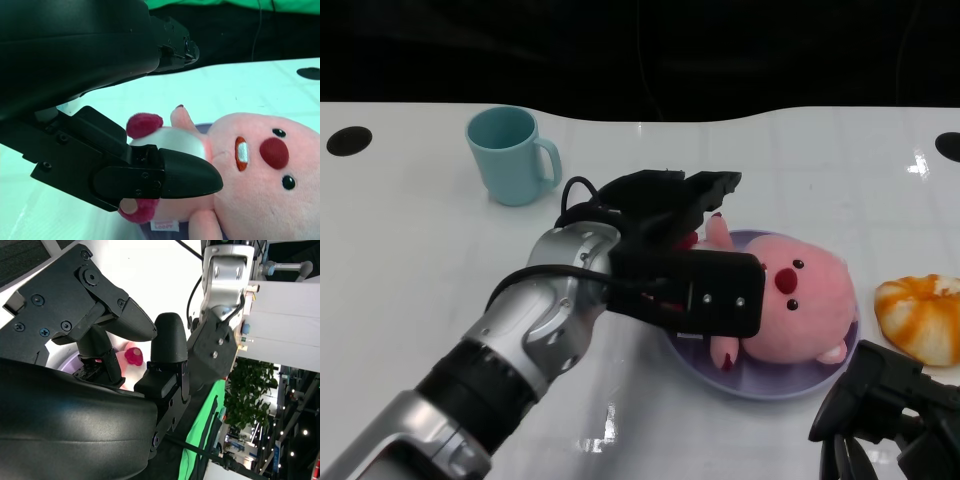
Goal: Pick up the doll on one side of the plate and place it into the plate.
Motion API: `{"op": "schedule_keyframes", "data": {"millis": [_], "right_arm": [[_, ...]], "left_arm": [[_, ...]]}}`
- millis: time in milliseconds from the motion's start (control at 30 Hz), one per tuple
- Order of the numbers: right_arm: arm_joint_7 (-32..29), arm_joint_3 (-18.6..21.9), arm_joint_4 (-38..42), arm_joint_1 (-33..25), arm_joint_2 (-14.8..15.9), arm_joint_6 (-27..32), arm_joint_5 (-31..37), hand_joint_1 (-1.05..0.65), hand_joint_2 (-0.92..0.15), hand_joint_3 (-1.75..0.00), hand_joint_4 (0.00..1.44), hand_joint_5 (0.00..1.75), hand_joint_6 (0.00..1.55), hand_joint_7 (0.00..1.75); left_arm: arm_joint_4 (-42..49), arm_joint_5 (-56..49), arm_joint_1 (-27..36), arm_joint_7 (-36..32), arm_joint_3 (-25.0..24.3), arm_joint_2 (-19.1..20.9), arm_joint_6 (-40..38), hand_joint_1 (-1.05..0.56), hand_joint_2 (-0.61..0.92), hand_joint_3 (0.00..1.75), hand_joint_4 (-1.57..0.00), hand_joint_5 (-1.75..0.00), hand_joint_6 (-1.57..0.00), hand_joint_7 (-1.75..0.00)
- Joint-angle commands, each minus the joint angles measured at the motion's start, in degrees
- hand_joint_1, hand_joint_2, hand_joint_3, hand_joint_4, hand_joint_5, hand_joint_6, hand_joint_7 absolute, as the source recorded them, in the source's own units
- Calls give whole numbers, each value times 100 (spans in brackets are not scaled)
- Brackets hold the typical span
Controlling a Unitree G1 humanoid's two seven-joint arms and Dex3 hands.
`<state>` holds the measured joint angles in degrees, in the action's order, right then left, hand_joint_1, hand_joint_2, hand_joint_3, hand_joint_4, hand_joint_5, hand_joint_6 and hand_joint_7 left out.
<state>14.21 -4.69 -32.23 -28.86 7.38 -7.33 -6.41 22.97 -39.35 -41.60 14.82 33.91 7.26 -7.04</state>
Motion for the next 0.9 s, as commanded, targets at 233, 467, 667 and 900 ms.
{"op": "schedule_keyframes", "data": {"millis": [233, 467, 667, 900], "right_arm": [[0, 71, 17, 30, 44, 33, -94, -17, -39, -151, 72, 175, 58, 159], [3, 77, 7, 48, 57, 108, -97, -17, -39, -150, 71, 175, 59, 158], [-6, 75, -24, 44, 48, 192, -133, -16, -39, -150, 71, 175, 58, 157], [4, 86, 12, 66, 67, 148, -89, -16, -40, -149, 71, 175, 58, 157]], "left_arm": [[-1440, 390, 792, 263, -539, 664, 313, -105, 92, 58, -1, -1, -1, 0], [-2389, 771, 1468, 301, -1033, 1017, 588, -98, 92, 59, -7, -5, -4, -2], [-2811, 1493, 2033, 428, -1562, 1224, 942, -83, 92, 52, -16, -13, -12, -6], [-2963, 2122, 2836, 12, -2189, 1185, 1740, -67, 92, 31, -33, -45, -38, -11]]}}
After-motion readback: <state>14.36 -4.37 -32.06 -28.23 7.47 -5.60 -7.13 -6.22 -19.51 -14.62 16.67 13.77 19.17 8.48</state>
